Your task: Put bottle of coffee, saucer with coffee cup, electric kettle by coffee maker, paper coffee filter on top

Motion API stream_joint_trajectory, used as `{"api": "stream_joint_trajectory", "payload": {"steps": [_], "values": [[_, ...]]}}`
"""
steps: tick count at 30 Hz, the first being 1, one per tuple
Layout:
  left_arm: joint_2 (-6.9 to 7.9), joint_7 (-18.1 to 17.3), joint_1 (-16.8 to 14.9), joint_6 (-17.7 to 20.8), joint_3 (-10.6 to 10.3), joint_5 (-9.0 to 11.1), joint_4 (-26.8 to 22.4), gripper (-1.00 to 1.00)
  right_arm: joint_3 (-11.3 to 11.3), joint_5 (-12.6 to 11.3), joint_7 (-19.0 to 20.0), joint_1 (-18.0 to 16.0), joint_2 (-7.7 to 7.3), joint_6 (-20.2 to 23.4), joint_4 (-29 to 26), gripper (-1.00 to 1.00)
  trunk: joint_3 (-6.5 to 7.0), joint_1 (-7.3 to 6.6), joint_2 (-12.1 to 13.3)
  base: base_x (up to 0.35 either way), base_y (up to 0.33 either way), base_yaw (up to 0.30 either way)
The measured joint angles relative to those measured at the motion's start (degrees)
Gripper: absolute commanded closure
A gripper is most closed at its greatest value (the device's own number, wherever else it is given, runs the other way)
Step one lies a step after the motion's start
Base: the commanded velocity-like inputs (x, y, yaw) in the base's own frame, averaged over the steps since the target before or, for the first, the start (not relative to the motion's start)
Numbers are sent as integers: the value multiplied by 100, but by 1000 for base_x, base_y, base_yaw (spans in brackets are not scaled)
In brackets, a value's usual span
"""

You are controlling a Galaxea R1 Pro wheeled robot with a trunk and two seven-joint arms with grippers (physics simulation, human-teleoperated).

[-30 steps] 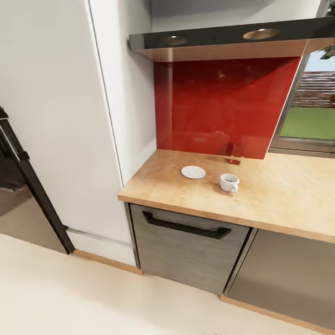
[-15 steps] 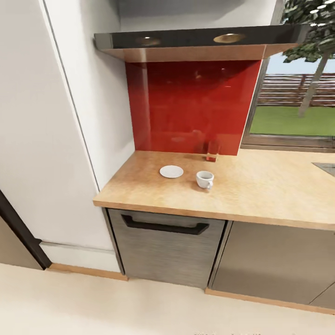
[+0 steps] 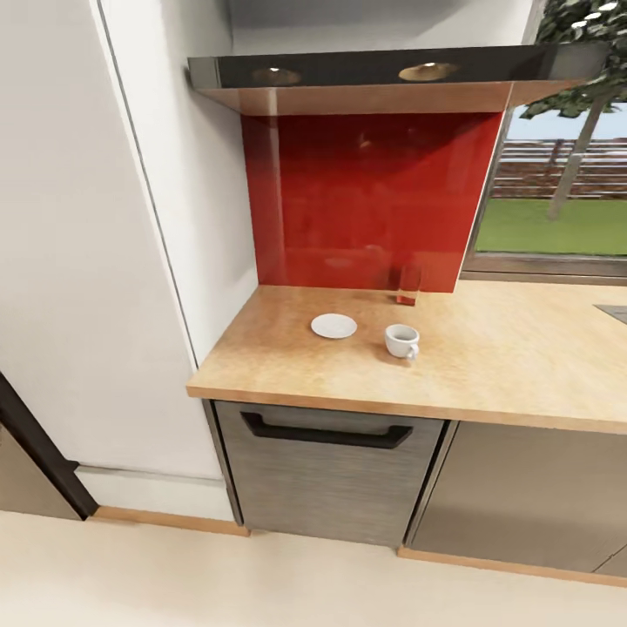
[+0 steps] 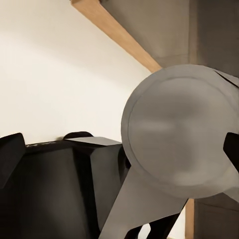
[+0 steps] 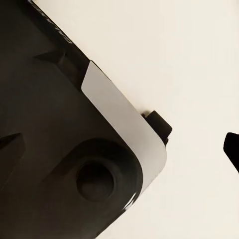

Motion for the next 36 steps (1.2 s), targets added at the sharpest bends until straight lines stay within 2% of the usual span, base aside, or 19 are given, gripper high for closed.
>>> {"api": "stream_joint_trajectory", "payload": {"steps": [2, 3, 4, 5, 7, 8, 11, 12, 16, 17, 18, 24, 25, 31, 32, 33, 34, 36], "values": [[0, 81, 0, 0, -18, 1, -20, -100, -126, -270, -6, -16, -28, 4, -33, -100, 0, 0, 0, 2, 4, 0], [-29, 250, -1, 2, -34, 0, -128, -100, -252, -648, 5, -50, -43, 11, -43, -100, 0, 0, 0, 1, 2, 0], [-57, 347, -1, 7, -46, -1, -239, -100, -301, -878, 15, -78, -49, 15, -47, -100, 0, 0, 0, 1, 1, 0], [-111, 527, -4, 17, -52, -8, -656, -100, -435, -1344, 37, -177, -59, 63, -74, -100, 2, 0, 0, 0, 0, 0], [-134, 600, -1, 63, -83, -20, -1018, -100, -476, -1531, 65, -240, -64, 140, -140, -100, 0, 0, 0, 0, 0, 0], [-148, 643, -3, 205, -86, -24, -1363, -100, -522, -1643, 143, -286, -65, 283, -297, -100, 1, 0, 0, 0, 0, 0], [-159, 686, -1, 564, -97, -38, -1962, -100, -547, -1744, 479, -327, -69, 673, -752, -100, 1, 0, 0, 0, 0, 0], [-162, 702, -4, 820, -92, -41, -2379, -100, -572, -1790, 853, -345, -72, 1033, -1161, -100, 2, 0, 0, 0, 0, 0], [-161, 716, -1, 1263, -81, -51, -3322, -100, -700, -1869, 1707, -326, -75, 1778, -2170, -100, 1, 0, 0, 0, 0, 0], [-160, 718, -1, 1365, -79, -52, -3549, -100, -763, -1884, 1884, -319, -76, 1969, -2424, -100, 1, 0, 0, 0, 0, 0], [-157, 717, -2, 1598, -76, -50, -3975, -100, -925, -1912, 2170, -312, -80, 2320, -2884, -100, 2, 0, 0, 0, 0, 0], [-149, 711, 0, 2377, -73, -57, -5179, -100, -1412, -1934, 2806, -286, -111, 3237, -4227, -100, 1, 0, 0, 0, 0, 0], [-149, 709, -1, 2607, -75, -52, -5524, -100, -1496, -1940, 3035, -254, -148, 3534, -4663, -100, 1, 0, 0, 0, 0, 0], [-148, 705, 0, 3415, -70, -45, -6615, -100, -1622, -1935, 3586, -74, -311, 4388, -5952, -100, 1, 0, 0, 0, 0, 0], [-150, 703, 0, 3690, -68, -41, -6907, -100, -1678, -1937, 3701, -33, -381, 4622, -6293, -100, 1, 0, 0, 0, 0, 0], [-152, 699, 0, 3932, -64, -38, -7174, -100, -1773, -1936, 3821, -5, -441, 4841, -6556, -100, 1, 0, 0, 0, 0, 0], [-153, 689, 0, 4263, -70, -23, -7654, -100, -2041, -1935, 4155, 22, -551, 5138, -6843, -100, 1, 0, 0, 0, 0, 0], [-155, 685, 1, 4526, -62, -22, -8019, -100, -2286, -1923, 4550, 34, -703, 5286, -7048, -100, 0, 0, 0, 0, 0, 0]]}}
